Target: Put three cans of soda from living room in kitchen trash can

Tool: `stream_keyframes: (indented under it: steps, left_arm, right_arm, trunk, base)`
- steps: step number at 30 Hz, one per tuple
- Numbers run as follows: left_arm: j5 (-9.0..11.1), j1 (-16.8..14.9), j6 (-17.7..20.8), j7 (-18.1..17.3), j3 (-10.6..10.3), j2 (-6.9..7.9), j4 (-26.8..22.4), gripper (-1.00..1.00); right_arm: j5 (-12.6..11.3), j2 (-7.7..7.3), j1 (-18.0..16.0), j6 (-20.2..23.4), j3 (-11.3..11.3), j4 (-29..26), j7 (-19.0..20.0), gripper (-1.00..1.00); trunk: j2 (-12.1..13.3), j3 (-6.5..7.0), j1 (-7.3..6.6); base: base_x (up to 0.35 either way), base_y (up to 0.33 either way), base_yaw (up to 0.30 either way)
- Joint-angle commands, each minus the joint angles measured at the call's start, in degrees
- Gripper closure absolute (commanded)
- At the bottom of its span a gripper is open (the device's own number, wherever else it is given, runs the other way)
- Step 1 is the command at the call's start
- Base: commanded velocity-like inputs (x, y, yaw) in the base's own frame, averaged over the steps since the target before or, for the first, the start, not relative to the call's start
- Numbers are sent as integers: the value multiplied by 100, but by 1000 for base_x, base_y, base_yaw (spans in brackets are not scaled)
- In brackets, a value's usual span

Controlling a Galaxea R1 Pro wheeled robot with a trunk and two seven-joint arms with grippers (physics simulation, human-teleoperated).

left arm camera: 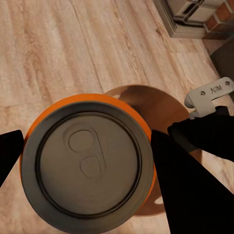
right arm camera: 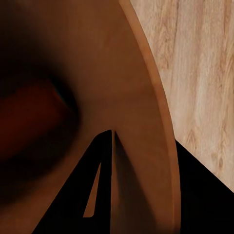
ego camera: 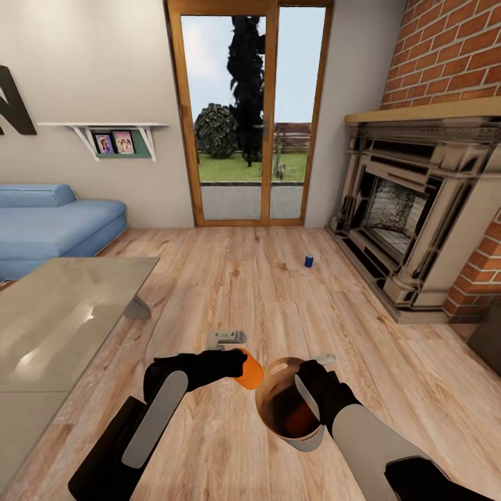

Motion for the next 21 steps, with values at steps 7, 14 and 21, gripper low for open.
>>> stream_keyframes:
  steps: [7, 14, 21]
  left_arm:
    - [-15, -2, -11, 10, -3, -67, 14, 100]
    - [-37, -2, -36, 21, -3, -142, 106, 100]
    - [-95, -2, -245, 16, -22, -331, 477, 100]
  right_arm:
    - [21, 2, -2, -1, 2, -3, 21, 100]
    - [29, 25, -2, -1, 2, -3, 21, 100]
    - [30, 37, -2, -1, 5, -3, 21, 100]
  trunk:
    - [0, 1, 0]
    - [0, 1, 0]
    - [0, 1, 0]
  base:
    - [0, 0, 0]
    - [0, 0, 0]
    - [0, 0, 0]
